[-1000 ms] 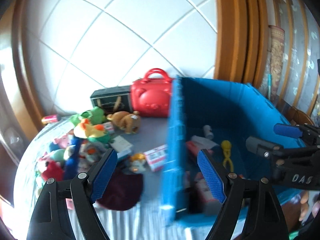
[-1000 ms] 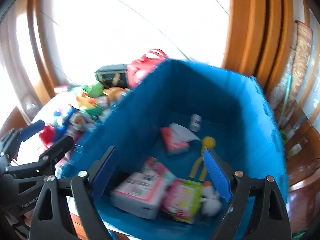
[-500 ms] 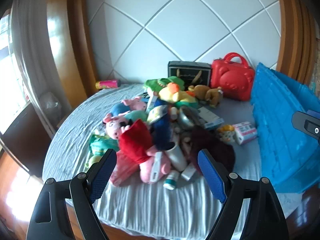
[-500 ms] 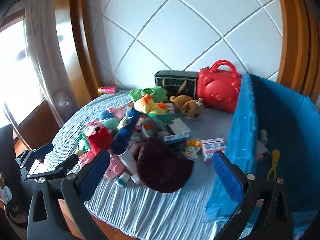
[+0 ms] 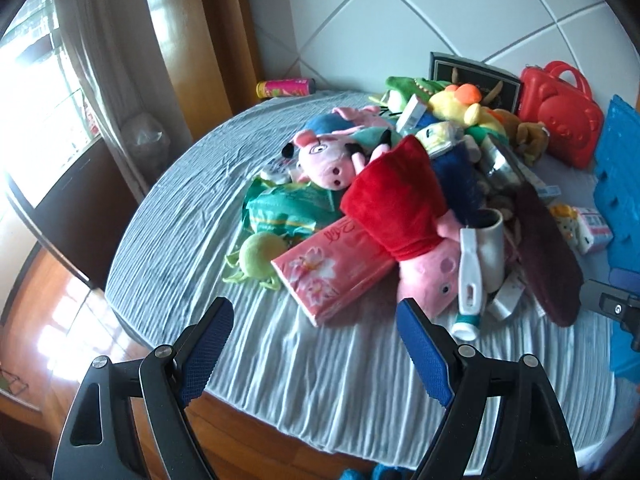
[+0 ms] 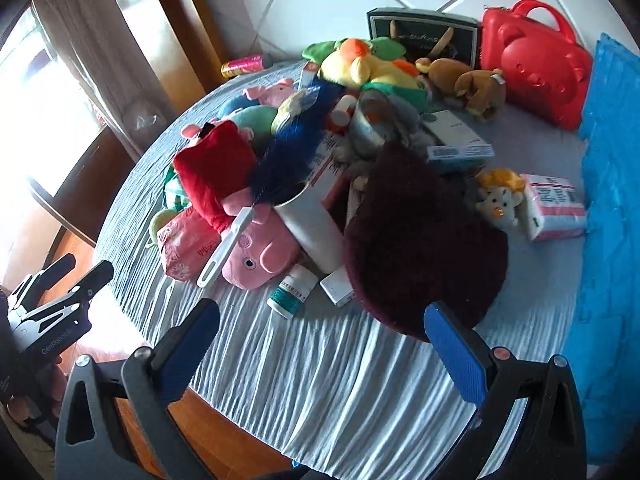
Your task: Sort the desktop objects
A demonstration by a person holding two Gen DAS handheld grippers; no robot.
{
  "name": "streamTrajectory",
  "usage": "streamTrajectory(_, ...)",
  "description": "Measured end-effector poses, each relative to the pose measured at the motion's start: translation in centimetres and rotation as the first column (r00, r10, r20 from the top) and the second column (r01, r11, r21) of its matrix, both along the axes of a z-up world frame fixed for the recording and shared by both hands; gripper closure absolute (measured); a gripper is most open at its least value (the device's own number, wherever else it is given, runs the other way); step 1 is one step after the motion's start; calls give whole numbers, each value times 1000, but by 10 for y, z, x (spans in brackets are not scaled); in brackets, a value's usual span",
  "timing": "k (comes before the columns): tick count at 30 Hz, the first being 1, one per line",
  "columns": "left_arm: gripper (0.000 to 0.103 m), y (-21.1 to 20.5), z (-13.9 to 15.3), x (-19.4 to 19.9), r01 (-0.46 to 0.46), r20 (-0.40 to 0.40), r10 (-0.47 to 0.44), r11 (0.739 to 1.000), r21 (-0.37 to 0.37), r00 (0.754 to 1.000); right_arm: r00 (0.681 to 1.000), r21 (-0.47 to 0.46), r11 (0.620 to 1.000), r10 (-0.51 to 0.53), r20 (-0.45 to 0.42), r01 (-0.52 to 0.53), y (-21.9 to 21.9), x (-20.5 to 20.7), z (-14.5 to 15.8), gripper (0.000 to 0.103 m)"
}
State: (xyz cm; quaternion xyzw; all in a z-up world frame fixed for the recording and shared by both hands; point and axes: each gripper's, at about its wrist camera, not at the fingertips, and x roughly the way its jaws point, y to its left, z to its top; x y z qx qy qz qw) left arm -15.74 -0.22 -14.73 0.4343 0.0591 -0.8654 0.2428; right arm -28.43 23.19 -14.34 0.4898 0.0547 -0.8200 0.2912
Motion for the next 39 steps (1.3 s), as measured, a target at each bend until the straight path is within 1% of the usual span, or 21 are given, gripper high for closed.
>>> streamTrajectory(1, 19, -6, -6, 0, -7, 11, 7, 1000, 4, 1000, 1000, 2, 1000, 11, 9, -11, -8, -4, -5, 0)
streamTrajectory(3, 19, -19, -13, 1, -24, 25, 23, 1000, 6, 999, 1000, 2, 1000, 2, 13, -2, -21, -9, -10, 0)
streamTrajectory(5, 19, -36, -18, 3, -37, 27, 37, 999, 11, 999, 1000, -5, 1000, 3, 8, -3, -38, -10, -9, 0)
streamTrajectory(9, 19, -78, -29, 0, -25, 46, 26, 1000, -11, 999, 1000, -18, 1000, 3, -1, -4, -70, -10, -8, 0)
streamTrajectory(11, 19, -101, -34, -5, 6, 54, -5, 1000, -23, 999, 1000, -27, 1000, -10, 0, 10, -87, -6, -11, 0)
streamTrajectory(13, 19, -124, -38, -13, 57, 57, -55, 998, -28, 997, 999, -38, 999, -36, 6, 37, -104, 0, -15, 0)
streamTrajectory(17, 19, -163, -42, -26, 164, 61, -162, 986, -28, 985, 989, -62, 987, -150, -4, 150, -134, 16, -15, 0)
streamTrajectory(20, 19, -176, -46, -36, 244, 78, -243, 970, -3, 967, 972, -81, 969, -235, -9, 233, -156, 28, -15, 0)
streamTrajectory(22, 19, -173, -47, -44, 314, 78, -314, 949, 20, 946, 957, -92, 954, -289, -12, 286, -170, 36, -15, 0)
streamTrajectory(26, 19, -149, -53, -61, 432, 64, -436, 900, 66, 898, 936, -38, 935, -352, -4, 351, -179, 44, -18, 0)
streamTrajectory(29, 19, -126, -61, -71, 499, 68, -506, 861, 95, 860, 919, 9, 919, -395, 7, 395, -174, 46, -27, 0)
streamTrajectory(33, 19, -97, -70, -82, 571, 87, -581, 813, 115, 809, 893, 32, 893, -450, 16, 449, -153, 43, -37, 0)
streamTrajectory(36, 19, -84, -80, -92, 585, 107, -596, 802, 122, 796, 868, 39, 868, -496, 26, 495, -132, 41, -43, 0)
streamTrajectory(39, 19, -75, -92, -102, 583, 139, -597, 802, 129, 790, 839, 57, 841, -541, 51, 539, -107, 40, -57, 0)
